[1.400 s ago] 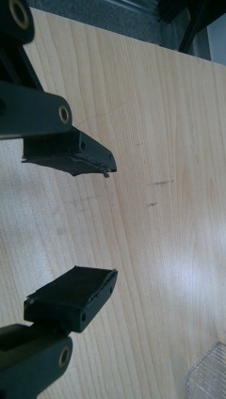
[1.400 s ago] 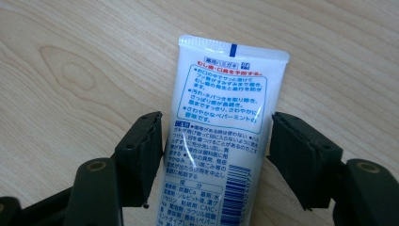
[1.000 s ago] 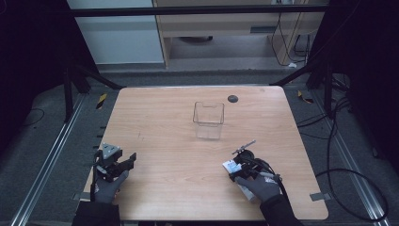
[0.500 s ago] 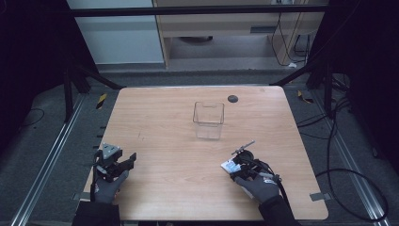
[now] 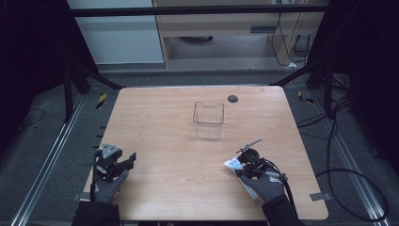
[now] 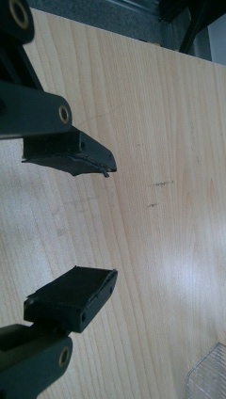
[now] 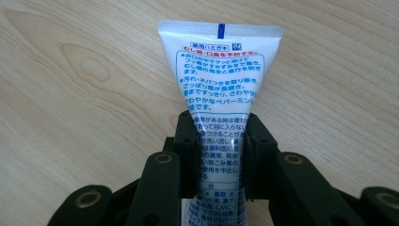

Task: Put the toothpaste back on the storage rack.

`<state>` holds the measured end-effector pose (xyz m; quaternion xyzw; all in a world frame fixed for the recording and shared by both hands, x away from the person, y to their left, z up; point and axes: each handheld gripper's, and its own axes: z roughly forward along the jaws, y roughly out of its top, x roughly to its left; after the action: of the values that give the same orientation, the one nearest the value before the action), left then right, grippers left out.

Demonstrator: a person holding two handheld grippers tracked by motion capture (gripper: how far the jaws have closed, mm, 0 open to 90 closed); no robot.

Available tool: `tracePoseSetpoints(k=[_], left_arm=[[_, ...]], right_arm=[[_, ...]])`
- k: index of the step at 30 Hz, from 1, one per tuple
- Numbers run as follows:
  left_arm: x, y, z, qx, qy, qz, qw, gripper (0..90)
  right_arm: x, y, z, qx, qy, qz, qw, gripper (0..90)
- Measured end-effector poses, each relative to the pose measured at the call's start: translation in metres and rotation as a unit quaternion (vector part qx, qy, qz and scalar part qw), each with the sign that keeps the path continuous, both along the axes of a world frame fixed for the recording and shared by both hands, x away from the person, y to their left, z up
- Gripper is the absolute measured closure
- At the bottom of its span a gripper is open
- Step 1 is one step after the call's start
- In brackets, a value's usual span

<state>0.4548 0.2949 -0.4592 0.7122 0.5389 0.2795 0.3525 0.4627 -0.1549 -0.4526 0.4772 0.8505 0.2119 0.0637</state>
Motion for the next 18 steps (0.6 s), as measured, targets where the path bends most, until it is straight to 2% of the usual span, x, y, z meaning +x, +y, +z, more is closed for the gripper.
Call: tracePoseSetpoints(k=[4, 6, 7, 10, 12, 14, 16, 17, 18], left_arm=[[0.000, 0.000, 0.000, 0.000, 0.000, 0.000, 1.0000, 40.7], [0.000, 0.001, 0.000, -0.001, 0.000, 0.000, 1.0000, 40.7], [0.000, 0.001, 0.000, -0.001, 0.001, 0.001, 1.0000, 40.7], [0.000, 0.000, 0.000, -0.001, -0.001, 0.001, 1.0000, 40.7], [0.000, -0.001, 0.001, -0.001, -0.002, 0.002, 1.0000, 40.6], [0.000, 0.000, 0.001, -0.001, -0.002, 0.002, 1.0000, 40.6], [0.000, 0.000, 0.001, 0.000, -0.003, 0.004, 1.0000, 40.7], [0.000, 0.000, 0.001, -0.002, -0.003, 0.004, 1.0000, 40.6], [0.000, 0.000, 0.001, -0.001, -0.004, 0.005, 1.0000, 40.6]], right_arm=[[-0.001, -0.003, 0.007, 0.013, -0.007, -0.002, 0.9999, 72.5], [-0.002, -0.007, 0.016, 0.036, -0.022, -0.002, 0.9991, 72.6], [-0.002, -0.007, 0.016, 0.036, -0.022, -0.002, 0.9991, 72.6], [-0.005, -0.011, 0.027, 0.065, -0.046, 0.000, 0.9968, 72.8], [-0.006, -0.013, 0.035, 0.085, -0.066, -0.003, 0.9942, 72.8], [-0.006, -0.014, 0.041, 0.107, -0.088, -0.010, 0.9903, 72.7], [-0.005, -0.013, 0.047, 0.119, -0.111, -0.015, 0.9866, 72.8], [-0.001, -0.011, 0.053, 0.130, -0.135, -0.022, 0.9820, 72.8], [-0.001, -0.011, 0.053, 0.130, -0.135, -0.022, 0.9820, 72.8]])
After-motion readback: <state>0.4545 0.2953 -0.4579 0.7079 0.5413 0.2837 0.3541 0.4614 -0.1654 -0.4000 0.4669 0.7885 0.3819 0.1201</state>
